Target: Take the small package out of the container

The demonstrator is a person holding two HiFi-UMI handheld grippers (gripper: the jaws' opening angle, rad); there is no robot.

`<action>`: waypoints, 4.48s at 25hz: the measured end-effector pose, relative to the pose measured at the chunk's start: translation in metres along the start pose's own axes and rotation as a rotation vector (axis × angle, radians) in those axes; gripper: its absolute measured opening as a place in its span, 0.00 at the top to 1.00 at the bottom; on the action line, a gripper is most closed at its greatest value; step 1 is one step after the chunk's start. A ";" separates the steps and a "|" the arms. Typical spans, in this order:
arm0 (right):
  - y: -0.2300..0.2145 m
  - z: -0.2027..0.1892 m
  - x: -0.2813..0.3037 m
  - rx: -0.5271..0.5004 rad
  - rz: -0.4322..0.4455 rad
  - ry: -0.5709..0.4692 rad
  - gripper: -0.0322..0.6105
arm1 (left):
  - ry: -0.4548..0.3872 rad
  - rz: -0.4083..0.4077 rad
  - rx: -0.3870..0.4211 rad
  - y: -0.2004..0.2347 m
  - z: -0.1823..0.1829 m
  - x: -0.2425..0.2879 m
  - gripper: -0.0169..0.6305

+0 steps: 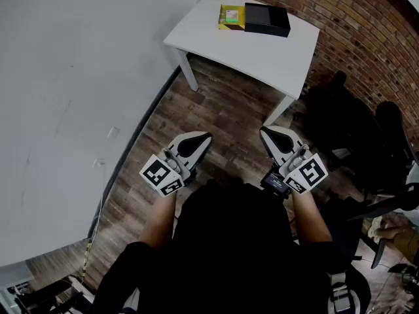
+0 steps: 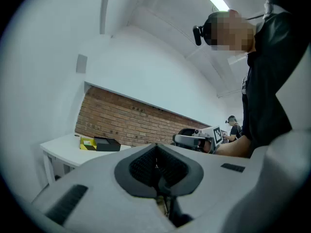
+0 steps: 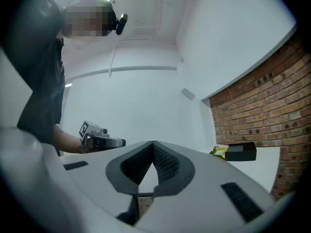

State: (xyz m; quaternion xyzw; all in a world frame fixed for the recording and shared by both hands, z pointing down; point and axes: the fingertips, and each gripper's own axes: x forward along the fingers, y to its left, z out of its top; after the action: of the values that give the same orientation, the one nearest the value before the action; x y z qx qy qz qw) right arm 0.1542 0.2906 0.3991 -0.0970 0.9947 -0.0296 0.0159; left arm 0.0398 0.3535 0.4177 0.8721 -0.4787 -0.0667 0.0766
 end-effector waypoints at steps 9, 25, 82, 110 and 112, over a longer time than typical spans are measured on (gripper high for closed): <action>-0.005 0.000 -0.014 0.005 -0.012 -0.013 0.94 | 0.016 0.011 0.010 -0.007 -0.012 0.009 0.95; -0.029 0.005 -0.033 0.027 0.015 -0.039 0.94 | 0.021 0.042 0.020 -0.015 -0.013 0.029 0.95; -0.364 0.003 0.216 0.025 -0.193 0.041 0.94 | 0.126 -0.024 -0.103 0.375 0.004 0.241 0.95; -0.542 -0.013 0.283 0.031 -0.202 0.108 0.94 | 0.470 0.047 -0.209 0.553 -0.043 0.455 0.78; -0.549 -0.013 0.286 0.037 -0.216 0.102 0.94 | 0.508 0.062 -0.225 0.564 -0.054 0.463 0.73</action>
State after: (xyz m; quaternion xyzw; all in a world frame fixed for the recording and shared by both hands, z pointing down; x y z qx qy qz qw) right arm -0.0215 -0.3023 0.4388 -0.2015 0.9773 -0.0545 -0.0363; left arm -0.1689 -0.3332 0.5619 0.8318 -0.4602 0.1037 0.2926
